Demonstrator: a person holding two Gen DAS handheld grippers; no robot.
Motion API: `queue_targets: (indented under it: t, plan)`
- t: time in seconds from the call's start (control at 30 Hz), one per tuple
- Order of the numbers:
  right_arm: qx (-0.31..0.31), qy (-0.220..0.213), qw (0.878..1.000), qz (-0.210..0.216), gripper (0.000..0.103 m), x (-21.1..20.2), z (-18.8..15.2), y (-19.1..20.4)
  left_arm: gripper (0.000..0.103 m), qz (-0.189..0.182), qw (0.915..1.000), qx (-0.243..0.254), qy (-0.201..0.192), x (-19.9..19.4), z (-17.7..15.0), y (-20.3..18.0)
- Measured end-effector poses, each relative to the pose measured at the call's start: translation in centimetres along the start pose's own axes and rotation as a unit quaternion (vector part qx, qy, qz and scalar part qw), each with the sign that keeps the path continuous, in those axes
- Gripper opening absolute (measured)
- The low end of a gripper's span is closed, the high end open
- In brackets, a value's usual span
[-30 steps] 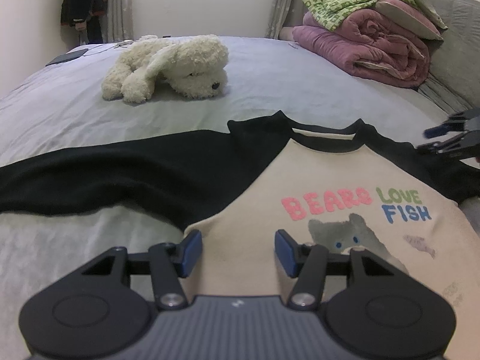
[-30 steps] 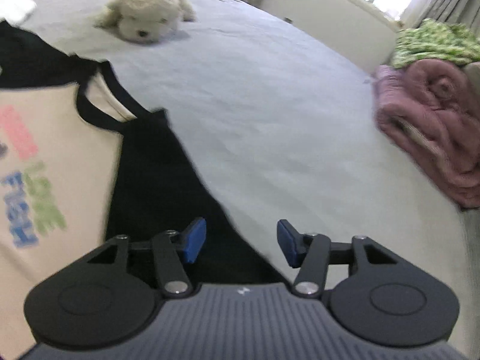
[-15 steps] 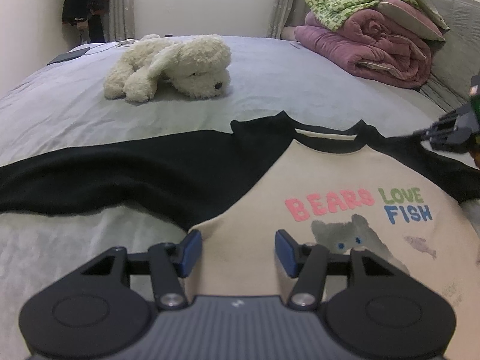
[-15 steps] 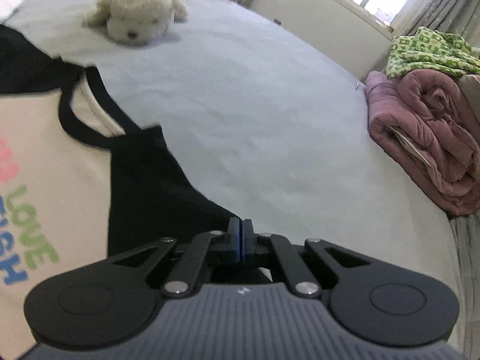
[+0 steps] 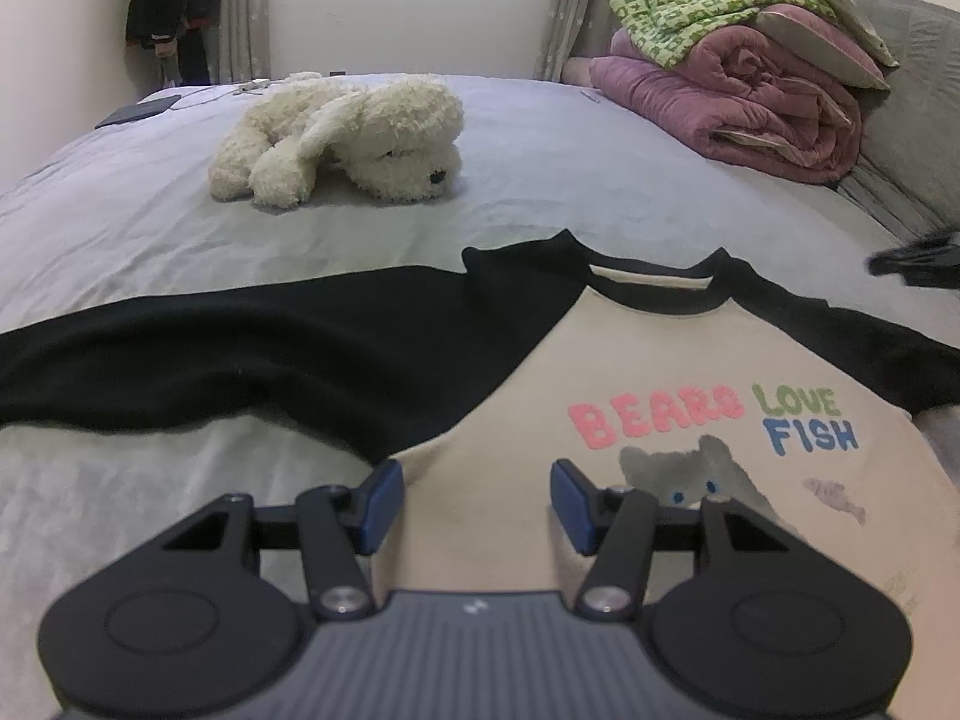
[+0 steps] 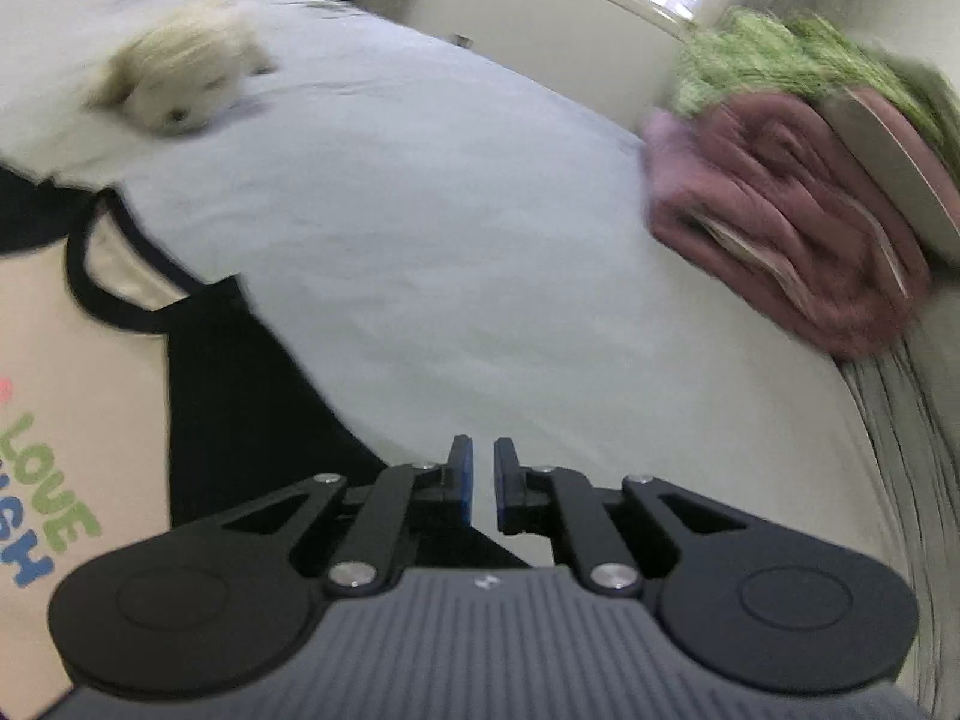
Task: Fold clothes
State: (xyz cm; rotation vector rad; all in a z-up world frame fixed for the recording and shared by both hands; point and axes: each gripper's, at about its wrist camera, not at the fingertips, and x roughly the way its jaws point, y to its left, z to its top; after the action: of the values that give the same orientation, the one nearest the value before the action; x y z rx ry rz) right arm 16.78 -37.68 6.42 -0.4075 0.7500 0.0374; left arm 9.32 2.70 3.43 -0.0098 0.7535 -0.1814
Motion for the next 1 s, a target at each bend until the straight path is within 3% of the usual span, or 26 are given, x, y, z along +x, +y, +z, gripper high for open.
queue_targets:
  t: [0.17,0.3,0.37,0.47,0.5,0.53,0.6,0.73,0.9,1.0]
  plan:
    - [0.066,0.075,0.994,0.037,0.009,-0.9,-3.5,-3.0,0.056,-0.001,1.0,-0.002,-0.001,0.0,0.0,-0.1]
    - [0.083,0.148,0.985,0.021,0.011,1.6,-7.7,-3.8,0.056,-0.005,1.0,0.002,0.002,0.1,-0.2,-0.3]
    - [0.123,0.147,0.981,0.012,0.024,1.0,-8.0,-5.6,0.057,-0.005,1.0,0.004,0.004,0.1,-0.2,-0.4]
    - [0.117,0.188,0.973,-0.059,0.025,1.0,-8.7,-8.1,0.057,-0.006,0.9999,0.0,0.008,0.2,-0.3,-0.2]
    - [0.128,0.196,0.97,-0.06,0.029,1.0,-9.1,-9.1,0.058,-0.006,0.9999,-0.002,0.01,0.2,-0.3,-0.2]
    - [0.152,0.198,0.967,-0.053,0.042,1.0,-9.5,-10.2,0.058,-0.006,0.9999,-0.002,0.01,0.3,-0.3,-0.1]
    - [0.194,0.205,0.958,-0.045,0.046,0.8,-10.3,-12.3,0.058,-0.005,0.9999,-0.002,0.011,0.3,-0.3,-0.2]
    - [0.275,0.223,0.933,-0.067,0.046,0.1,-11.2,-16.6,0.058,-0.006,0.9999,-0.003,0.014,0.4,-0.4,-0.1]
    - [0.393,0.202,0.89,-0.109,0.046,-2.4,-13.3,-21.2,0.058,-0.007,0.9999,-0.002,0.015,0.5,-0.4,-0.1]
    - [0.437,0.212,0.861,-0.154,0.046,-3.6,-15.7,-23.2,0.058,-0.006,0.9998,-0.001,0.017,0.6,-0.5,-0.2]
